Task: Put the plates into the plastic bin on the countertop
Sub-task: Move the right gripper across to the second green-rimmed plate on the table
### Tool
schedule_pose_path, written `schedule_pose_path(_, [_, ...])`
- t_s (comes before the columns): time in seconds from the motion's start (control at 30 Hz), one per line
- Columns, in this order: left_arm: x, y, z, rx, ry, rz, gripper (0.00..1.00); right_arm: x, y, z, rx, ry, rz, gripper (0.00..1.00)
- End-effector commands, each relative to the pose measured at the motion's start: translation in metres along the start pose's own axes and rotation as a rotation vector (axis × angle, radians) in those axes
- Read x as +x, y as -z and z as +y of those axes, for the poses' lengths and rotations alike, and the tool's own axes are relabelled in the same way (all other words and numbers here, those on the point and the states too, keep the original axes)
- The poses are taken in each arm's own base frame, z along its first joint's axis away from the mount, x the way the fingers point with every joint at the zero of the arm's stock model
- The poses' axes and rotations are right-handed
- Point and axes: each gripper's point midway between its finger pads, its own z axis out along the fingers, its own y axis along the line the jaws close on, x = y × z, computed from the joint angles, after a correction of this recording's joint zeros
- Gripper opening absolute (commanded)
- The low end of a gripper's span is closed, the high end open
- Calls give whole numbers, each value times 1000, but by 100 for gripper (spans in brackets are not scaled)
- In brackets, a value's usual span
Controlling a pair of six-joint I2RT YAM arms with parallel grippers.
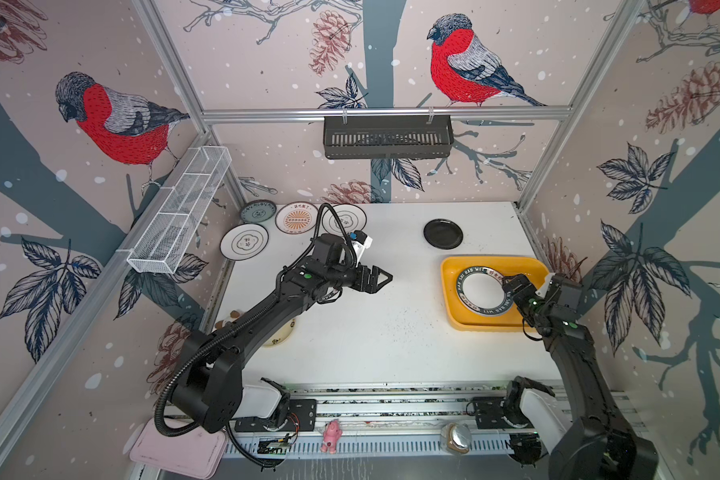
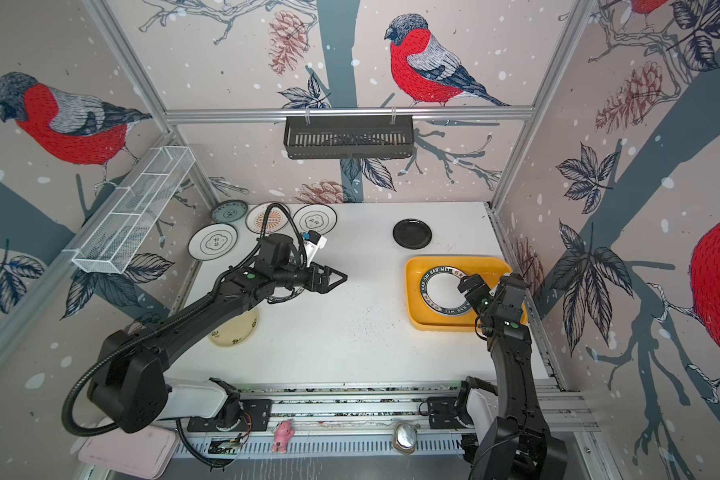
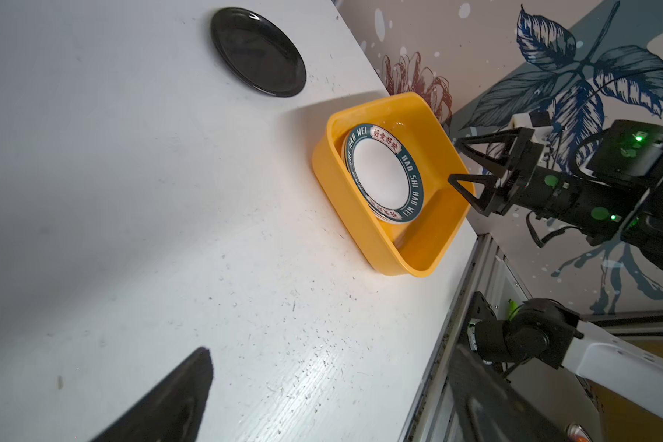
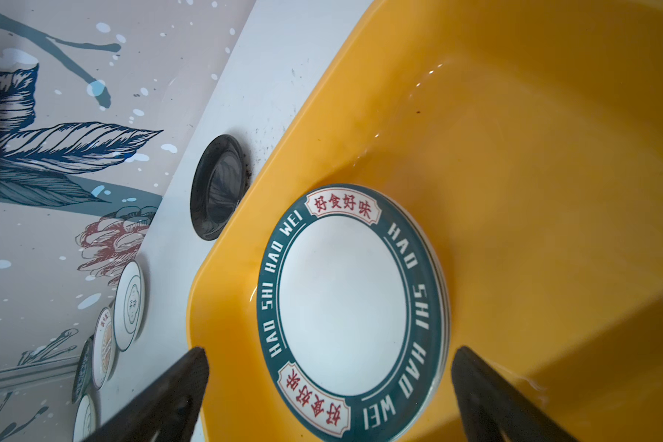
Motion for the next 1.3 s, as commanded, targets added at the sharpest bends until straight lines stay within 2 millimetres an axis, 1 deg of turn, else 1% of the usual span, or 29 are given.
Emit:
schedule_pose_path(0.0, [-17,11,10,-40,34,-75,96,-9,2,24,-75,6,-26,100])
schedule_pose_path(0.1, [-28,25,21,-86,55,-130,97,-14,3,43,-120,20,-37,100])
schedule_pose_path(0.17, [-34,34,32,-130,75,-164,96,-16,3,57,-138,37,-45,100])
schedule_pose_path(0.27, [-44,50,51,-195,117,-219,96,-15,4,81,-164,74,-49,100])
schedule_pose_path(0.37, [-48,64,73,-258,168,-256,97,-13,4,104,-206,105,-57,100])
schedule_pose_path(0.5, [-53,83,101,-336,238,-303,97,-7,1,127,-268,112,-49,100])
schedule_pose_path(0.67, [-57,113,133,-435,313,-373,96,11,-4,167,-328,187,-16,100])
schedule_pose_path(0.8, [-60,146,156,-592,315,-433,96,35,-12,208,-406,253,27,100])
schedule_pose_path(0.9, [-63,167,163,-646,315,-484,96,59,-24,234,-452,291,81,100])
schedule_pose_path(0.97, [-64,178,168,-673,321,-511,96,79,-36,247,-456,322,126,100])
schedule_pose_path(1.03, [-63,190,178,-708,338,-534,96,97,-45,258,-454,345,156,100])
schedule_pose_path(1.17, [-53,216,212,-767,439,-575,96,138,-62,284,-480,394,213,100])
schedule_pose_path(1.27, [-43,225,233,-782,506,-589,97,173,-75,299,-503,433,279,100])
